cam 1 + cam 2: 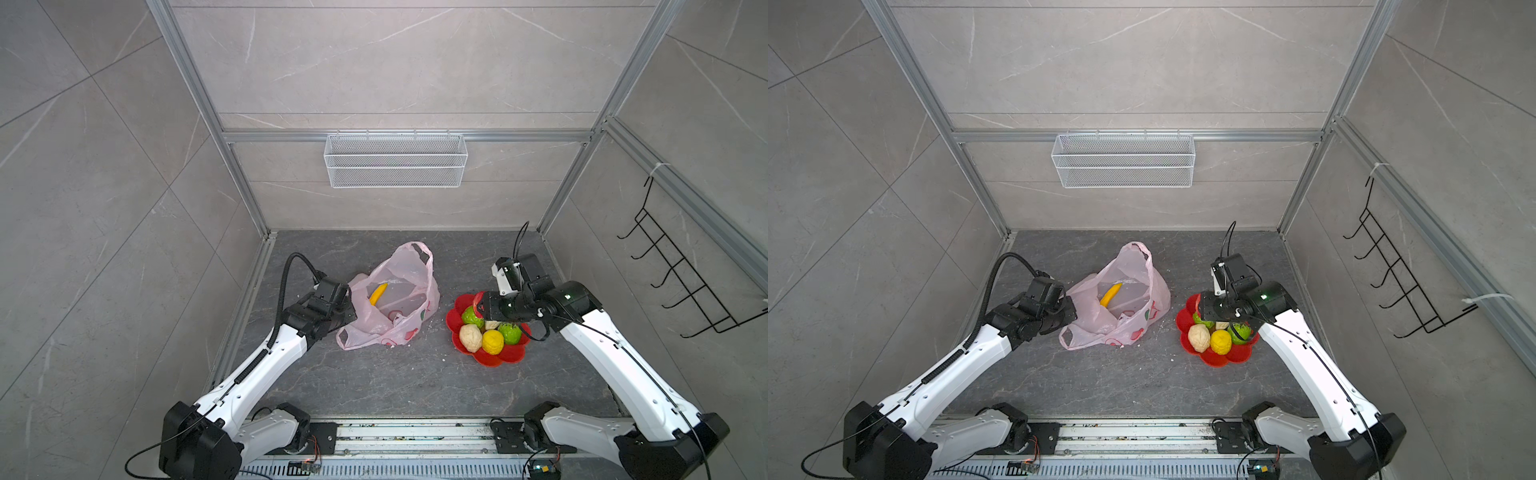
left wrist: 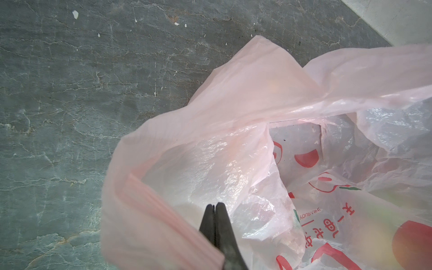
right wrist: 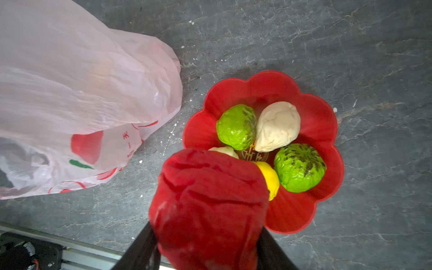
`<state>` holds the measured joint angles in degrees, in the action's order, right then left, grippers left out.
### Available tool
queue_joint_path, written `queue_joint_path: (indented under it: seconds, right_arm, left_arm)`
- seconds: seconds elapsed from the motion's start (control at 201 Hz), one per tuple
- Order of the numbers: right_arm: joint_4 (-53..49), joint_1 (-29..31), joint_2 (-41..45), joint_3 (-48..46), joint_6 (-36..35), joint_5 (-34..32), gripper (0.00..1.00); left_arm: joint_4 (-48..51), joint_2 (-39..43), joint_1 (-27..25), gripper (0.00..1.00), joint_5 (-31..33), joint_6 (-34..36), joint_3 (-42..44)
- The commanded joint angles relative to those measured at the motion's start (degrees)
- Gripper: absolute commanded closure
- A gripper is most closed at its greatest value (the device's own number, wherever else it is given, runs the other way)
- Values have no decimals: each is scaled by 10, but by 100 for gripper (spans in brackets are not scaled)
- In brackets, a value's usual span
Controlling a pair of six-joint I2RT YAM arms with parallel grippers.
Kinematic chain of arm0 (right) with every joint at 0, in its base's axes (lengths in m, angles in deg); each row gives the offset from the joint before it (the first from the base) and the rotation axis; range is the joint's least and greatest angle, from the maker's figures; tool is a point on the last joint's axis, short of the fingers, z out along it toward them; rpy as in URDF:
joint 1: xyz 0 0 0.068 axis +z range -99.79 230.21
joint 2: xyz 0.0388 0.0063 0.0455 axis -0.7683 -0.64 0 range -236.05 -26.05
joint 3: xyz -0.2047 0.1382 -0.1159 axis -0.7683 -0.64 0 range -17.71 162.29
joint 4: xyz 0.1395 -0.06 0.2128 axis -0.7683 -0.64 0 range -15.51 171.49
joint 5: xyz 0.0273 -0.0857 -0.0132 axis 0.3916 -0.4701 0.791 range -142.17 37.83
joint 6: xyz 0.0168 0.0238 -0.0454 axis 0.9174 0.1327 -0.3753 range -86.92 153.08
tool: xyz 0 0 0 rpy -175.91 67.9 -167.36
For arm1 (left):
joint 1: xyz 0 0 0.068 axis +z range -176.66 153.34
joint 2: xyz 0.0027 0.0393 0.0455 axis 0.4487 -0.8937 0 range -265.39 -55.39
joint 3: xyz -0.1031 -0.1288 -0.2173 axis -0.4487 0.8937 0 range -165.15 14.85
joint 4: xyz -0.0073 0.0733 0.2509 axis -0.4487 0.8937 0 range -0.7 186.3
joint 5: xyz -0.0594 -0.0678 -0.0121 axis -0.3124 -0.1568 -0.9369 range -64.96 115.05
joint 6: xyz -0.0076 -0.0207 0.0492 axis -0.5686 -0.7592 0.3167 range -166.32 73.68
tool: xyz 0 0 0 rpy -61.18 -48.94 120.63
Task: Take the fake fruits out of the plastic bag
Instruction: 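Carry the red apple over the red plate with the right gripper, then lower the red apple into the red plate and open the right gripper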
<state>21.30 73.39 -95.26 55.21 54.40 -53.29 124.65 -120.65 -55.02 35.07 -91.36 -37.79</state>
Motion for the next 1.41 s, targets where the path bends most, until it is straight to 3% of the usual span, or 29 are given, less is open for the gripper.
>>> queue_joint_path:
  seconds: [0.0,0.294,0.652,1.403]
  right_arm:
    - [24,-20,-47,-10,-32,-10,66]
    - [55,-59,-160,40,-66,-45,66]
    - [97,-96,-248,64,-67,-41,65]
    - [121,-121,-333,74,-93,-40,64]
  left_arm:
    - [1,4,1,100,5,-4,-16]
    - [-7,13,1,100,-3,-11,-2]
    - [-14,10,1,100,-7,-10,3]
    - [-12,9,3,100,-10,-12,7]
